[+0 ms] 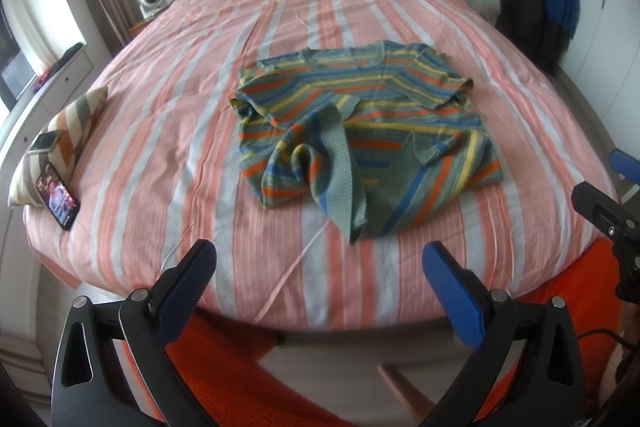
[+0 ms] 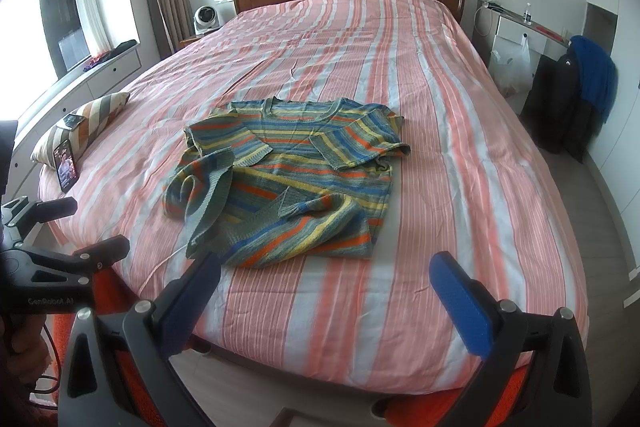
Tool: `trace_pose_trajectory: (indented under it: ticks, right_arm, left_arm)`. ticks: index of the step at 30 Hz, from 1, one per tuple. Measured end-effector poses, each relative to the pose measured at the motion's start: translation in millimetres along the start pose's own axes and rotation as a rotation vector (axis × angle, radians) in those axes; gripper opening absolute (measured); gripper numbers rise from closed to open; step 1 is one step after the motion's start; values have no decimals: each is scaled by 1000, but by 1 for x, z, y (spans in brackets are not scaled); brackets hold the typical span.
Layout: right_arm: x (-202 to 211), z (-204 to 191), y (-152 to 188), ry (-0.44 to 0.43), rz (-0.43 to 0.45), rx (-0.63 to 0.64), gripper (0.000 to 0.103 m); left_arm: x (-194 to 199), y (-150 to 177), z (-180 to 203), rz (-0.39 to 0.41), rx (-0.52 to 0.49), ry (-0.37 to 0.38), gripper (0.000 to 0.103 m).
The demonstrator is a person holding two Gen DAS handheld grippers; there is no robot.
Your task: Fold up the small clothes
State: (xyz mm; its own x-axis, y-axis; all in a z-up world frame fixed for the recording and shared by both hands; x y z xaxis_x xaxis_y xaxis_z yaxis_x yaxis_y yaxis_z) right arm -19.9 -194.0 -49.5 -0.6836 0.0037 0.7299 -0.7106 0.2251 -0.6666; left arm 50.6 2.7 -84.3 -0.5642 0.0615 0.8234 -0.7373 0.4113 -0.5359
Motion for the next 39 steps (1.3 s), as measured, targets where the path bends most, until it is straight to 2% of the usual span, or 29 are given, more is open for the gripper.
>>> trace_pose_trajectory:
  ticks: [22, 32, 39]
  right_arm:
    - [0, -1, 1, 4, 1, 6, 103]
    - [3, 11, -2, 90, 20, 4, 103]
    - [5, 16, -1, 118, 27, 9, 103]
  left_arm:
    - [-2, 3, -2, 1, -2, -5, 103]
    - [0, 2, -5, -13, -9, -2, 103]
    - [4, 2, -1, -11, -19, -9, 103]
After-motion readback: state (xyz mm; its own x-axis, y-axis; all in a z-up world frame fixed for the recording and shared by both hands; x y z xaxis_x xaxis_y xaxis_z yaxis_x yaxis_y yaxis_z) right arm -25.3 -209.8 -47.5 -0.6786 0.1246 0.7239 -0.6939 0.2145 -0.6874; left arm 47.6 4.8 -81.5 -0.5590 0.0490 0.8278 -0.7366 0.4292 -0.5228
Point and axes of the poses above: each gripper's, at about its wrist camera, not at the fingertips, and x roughly against the way its jaws point, z to its right, y to its underside, the point moved 8 cm from there along -x, roughly the way its jaws point, and after that the axes turned 11 degrees about -x, right-handed, at the moved point
